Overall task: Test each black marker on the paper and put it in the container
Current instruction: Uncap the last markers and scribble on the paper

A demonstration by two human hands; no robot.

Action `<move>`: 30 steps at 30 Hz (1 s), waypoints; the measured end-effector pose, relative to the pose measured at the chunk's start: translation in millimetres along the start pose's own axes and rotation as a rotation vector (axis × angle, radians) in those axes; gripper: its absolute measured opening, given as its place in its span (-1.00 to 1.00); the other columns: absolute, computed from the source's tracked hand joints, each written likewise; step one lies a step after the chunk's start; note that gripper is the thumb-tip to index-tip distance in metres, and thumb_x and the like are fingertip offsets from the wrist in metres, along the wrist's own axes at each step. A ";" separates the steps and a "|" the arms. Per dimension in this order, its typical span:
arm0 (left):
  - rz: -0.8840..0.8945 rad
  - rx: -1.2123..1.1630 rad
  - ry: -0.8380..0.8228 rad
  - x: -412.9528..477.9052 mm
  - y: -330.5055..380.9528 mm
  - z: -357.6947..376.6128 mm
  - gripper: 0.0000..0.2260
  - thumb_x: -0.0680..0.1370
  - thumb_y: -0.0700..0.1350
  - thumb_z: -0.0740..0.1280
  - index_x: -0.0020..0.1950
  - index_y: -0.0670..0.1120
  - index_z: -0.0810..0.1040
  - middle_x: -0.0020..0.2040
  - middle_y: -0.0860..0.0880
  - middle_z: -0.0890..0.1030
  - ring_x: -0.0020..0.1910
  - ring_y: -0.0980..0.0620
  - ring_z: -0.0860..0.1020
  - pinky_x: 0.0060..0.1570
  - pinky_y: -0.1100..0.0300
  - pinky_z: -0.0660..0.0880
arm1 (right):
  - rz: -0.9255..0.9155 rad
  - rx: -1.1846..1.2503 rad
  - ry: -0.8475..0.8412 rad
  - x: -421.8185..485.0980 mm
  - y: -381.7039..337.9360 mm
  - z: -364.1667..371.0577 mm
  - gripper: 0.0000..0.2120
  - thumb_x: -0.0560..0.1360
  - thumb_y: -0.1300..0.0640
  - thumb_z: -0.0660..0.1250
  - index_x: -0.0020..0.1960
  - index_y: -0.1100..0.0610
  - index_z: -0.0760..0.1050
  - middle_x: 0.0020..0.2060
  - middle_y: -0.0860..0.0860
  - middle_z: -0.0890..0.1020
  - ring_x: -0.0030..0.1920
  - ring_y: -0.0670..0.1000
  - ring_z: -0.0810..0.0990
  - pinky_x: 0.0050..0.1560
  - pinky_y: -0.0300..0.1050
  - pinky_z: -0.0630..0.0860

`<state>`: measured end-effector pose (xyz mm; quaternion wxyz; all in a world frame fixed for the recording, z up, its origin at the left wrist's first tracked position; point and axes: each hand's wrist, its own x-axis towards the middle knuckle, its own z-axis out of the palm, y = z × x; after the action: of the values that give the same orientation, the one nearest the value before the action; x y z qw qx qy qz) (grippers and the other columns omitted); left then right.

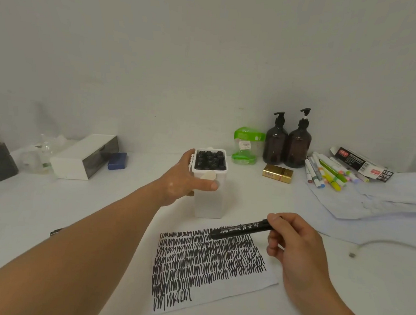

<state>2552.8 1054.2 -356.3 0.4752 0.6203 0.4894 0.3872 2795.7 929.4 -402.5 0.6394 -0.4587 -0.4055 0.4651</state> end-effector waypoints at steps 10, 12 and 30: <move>0.059 0.059 0.044 -5.9 -27.6 4.1 -0.10 0.25 -0.16 0.65 0.45 0.19 0.25 0.19 0.10 0.59 0.19 0.01 0.58 0.14 -0.02 0.60 | -0.030 0.044 -0.009 0.8 -3.0 -3.7 -0.80 0.54 0.22 0.41 -0.25 0.11 0.62 -0.46 0.07 0.47 -0.45 0.02 0.40 -0.38 -0.07 0.39; 0.099 0.117 0.060 -11.6 -28.9 3.0 -0.06 0.23 -0.08 0.66 0.46 0.23 0.21 0.14 0.23 0.59 0.14 0.16 0.59 0.06 0.19 0.58 | -0.032 0.083 -0.004 1.1 -4.7 -5.4 -0.79 0.54 0.24 0.40 -0.27 0.10 0.62 -0.46 0.06 0.46 -0.45 0.01 0.40 -0.38 -0.06 0.38; 0.622 0.354 0.258 -94.5 -46.9 1.7 0.02 0.21 -0.13 0.70 0.53 -0.02 0.21 0.41 0.16 0.41 0.39 0.28 0.41 0.27 0.49 0.33 | -0.517 -0.079 -0.077 -30.5 -59.5 13.4 -0.57 0.37 -0.31 0.52 0.05 -0.02 0.66 -0.28 0.07 0.67 -0.31 0.08 0.63 -0.27 -0.16 0.62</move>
<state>2522.3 964.9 -403.6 0.1547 0.7579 0.3927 0.4975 2789.0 894.0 -344.6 0.7028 -0.3463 -0.5511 0.2871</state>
